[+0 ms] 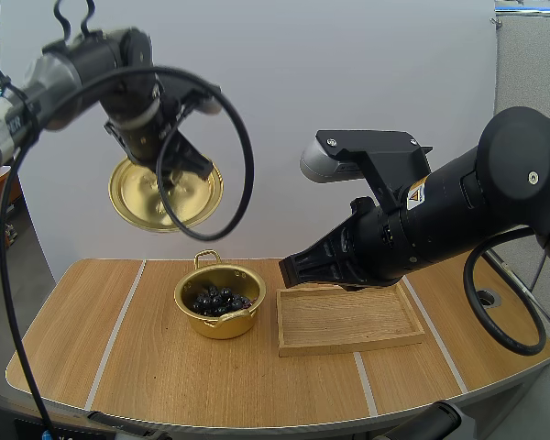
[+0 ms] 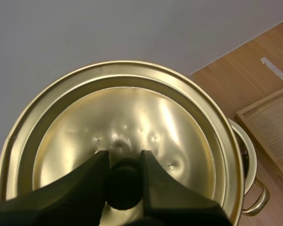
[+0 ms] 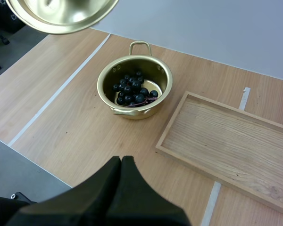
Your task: Open the pot, put the grape inside, and close it
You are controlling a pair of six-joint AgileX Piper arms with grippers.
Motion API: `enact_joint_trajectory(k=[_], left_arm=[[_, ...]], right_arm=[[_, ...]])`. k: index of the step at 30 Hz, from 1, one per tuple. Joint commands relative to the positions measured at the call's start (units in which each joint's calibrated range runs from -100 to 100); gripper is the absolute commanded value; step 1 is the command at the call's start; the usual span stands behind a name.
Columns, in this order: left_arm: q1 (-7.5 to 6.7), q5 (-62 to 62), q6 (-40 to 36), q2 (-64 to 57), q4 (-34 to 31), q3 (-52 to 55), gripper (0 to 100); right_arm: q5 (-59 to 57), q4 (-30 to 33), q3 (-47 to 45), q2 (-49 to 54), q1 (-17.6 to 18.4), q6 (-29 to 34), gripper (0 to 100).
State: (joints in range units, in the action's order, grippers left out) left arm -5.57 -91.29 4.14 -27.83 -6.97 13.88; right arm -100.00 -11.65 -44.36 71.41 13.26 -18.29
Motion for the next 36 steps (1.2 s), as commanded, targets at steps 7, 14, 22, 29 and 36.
enact_joint_trajectory(k=[7,14,22,29,36], left_arm=[[-0.26,20.5,3.6,3.9,4.0,13.4,0],[-0.26,21.8,5.8,11.2,7.7,13.4,0],[-0.26,28.4,5.8,19.0,7.0,13.4,0],[-0.26,33.3,5.8,24.8,7.0,13.4,0],[-0.26,36.3,6.1,29.3,7.0,13.3,0]], right_arm=[[0.0,-0.4,-0.1,0.7,-0.2,-0.7,0],[0.0,-0.4,-0.1,0.7,-0.2,-0.7,0],[0.0,-0.1,-0.1,0.7,-0.2,-0.7,0],[0.0,-0.1,-0.1,0.7,-0.2,-0.7,0],[0.0,-0.1,-0.1,0.7,-0.2,-1.0,0]])
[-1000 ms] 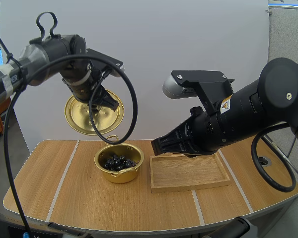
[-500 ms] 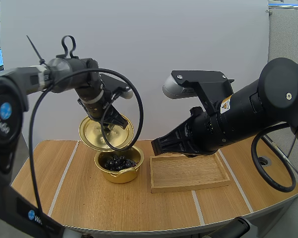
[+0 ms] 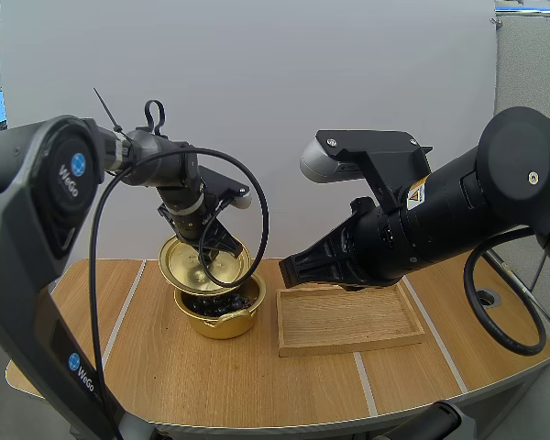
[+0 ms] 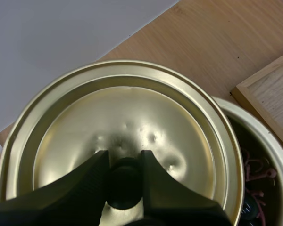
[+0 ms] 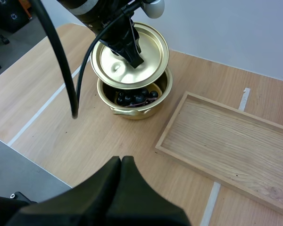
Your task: Open the pot, put the grape inside, and close it
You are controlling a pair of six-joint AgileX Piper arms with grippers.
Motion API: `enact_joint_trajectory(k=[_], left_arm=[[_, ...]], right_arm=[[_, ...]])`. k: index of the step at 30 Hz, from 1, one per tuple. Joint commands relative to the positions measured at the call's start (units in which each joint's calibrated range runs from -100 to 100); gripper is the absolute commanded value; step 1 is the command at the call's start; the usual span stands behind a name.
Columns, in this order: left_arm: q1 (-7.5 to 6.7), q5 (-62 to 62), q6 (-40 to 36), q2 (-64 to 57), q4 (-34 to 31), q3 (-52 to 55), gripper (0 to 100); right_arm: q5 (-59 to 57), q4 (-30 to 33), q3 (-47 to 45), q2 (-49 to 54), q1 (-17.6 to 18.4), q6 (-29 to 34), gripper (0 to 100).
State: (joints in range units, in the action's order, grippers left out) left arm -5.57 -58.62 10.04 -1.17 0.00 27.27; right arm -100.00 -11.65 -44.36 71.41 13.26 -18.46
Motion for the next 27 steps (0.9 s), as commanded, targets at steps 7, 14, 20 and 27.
enact_joint_trajectory(k=[7,14,20,27], left_arm=[[-0.26,5.5,2.5,5.8,3.2,-0.2,0],[-0.26,5.1,1.6,6.1,3.2,-0.2,0],[-0.26,3.0,1.0,6.0,3.2,-0.2,37],[-0.26,1.1,0.6,3.2,3.2,-0.2,100]], right_arm=[[0.0,-0.1,-0.1,0.7,-0.2,-0.9,0],[0.0,-0.1,-0.1,0.7,-0.2,-0.9,0],[0.0,-0.1,-0.1,0.7,-0.2,-0.9,0],[0.0,-0.1,-0.1,0.7,-0.2,-0.9,0]])
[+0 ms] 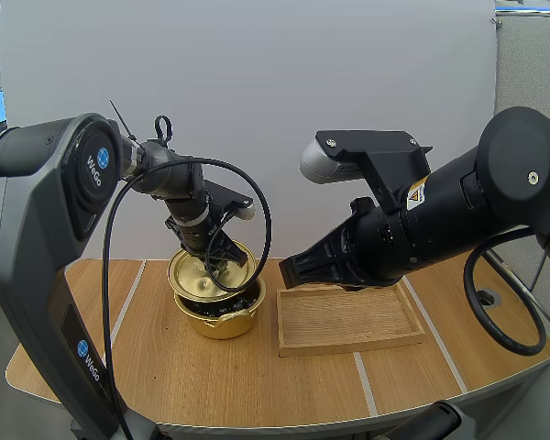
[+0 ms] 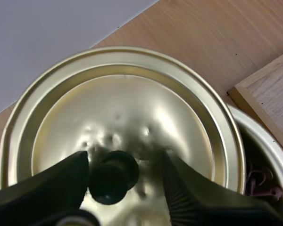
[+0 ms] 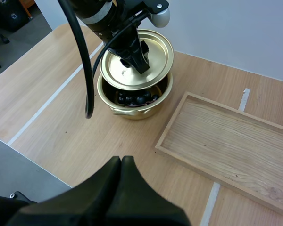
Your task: Open the pot, put the grape inside, and close it
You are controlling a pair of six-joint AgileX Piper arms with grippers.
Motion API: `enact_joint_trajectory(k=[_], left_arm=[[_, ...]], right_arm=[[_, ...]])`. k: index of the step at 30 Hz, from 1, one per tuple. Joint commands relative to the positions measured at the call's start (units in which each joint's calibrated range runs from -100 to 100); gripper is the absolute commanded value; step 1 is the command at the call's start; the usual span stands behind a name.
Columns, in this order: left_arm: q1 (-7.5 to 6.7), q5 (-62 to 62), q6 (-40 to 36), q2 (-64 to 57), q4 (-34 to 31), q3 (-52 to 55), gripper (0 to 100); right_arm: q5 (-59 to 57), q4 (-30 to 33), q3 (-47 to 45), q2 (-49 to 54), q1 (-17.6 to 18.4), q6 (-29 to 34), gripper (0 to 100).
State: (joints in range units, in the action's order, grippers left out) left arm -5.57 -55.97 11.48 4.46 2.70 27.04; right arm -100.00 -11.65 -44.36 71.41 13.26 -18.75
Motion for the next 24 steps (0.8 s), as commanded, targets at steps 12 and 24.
enact_joint_trajectory(k=[12,24], left_arm=[[-0.26,-5.8,-0.7,-17.8,0.9,-0.6,100],[-0.26,-22.8,0.6,-33.3,0.9,-9.0,100]], right_arm=[[0.0,-0.1,-0.1,0.7,-0.2,-0.6,0],[0.0,-0.1,-0.1,0.7,-0.2,-0.6,0]])
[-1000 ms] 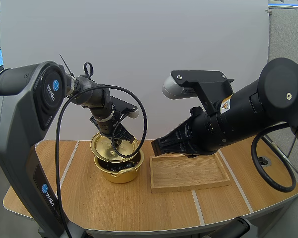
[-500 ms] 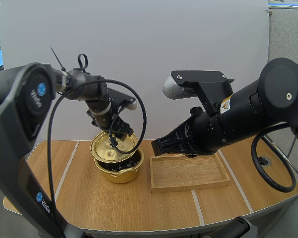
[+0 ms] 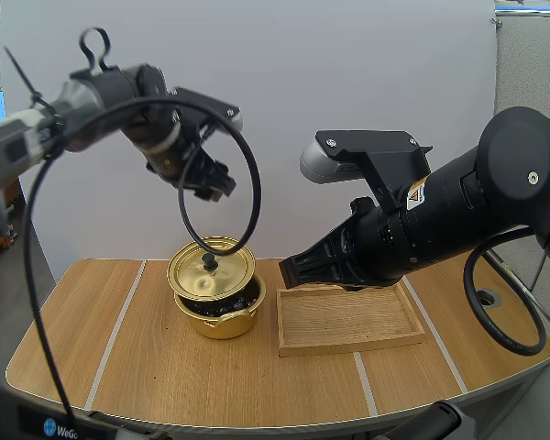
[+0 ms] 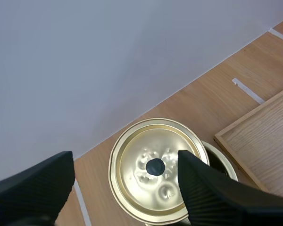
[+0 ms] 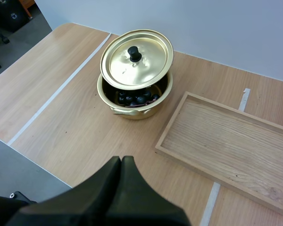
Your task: Open the pot, put the grape inside, and close it
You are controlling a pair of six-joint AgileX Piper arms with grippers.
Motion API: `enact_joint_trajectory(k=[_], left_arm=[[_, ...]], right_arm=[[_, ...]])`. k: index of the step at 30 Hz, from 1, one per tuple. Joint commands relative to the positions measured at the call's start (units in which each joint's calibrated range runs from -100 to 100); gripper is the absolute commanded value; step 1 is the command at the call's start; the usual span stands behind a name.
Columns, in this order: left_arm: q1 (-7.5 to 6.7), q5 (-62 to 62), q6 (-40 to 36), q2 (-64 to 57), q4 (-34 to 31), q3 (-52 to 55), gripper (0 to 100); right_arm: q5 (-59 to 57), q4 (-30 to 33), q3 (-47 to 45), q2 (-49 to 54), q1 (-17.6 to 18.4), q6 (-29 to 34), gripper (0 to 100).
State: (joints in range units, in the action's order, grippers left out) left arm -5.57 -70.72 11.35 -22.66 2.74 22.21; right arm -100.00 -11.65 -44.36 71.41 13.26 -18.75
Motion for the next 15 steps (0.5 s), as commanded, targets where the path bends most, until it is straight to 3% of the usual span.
enact_joint_trajectory(k=[1,15], left_arm=[[-0.26,-8.4,0.7,-6.8,0.8,-4.5,100],[-0.26,-8.1,1.2,-7.6,0.8,-4.8,100]], right_arm=[[0.0,-0.1,-0.1,0.7,-0.2,-0.6,0],[0.0,-0.1,-0.1,0.7,-0.2,-0.6,0]])
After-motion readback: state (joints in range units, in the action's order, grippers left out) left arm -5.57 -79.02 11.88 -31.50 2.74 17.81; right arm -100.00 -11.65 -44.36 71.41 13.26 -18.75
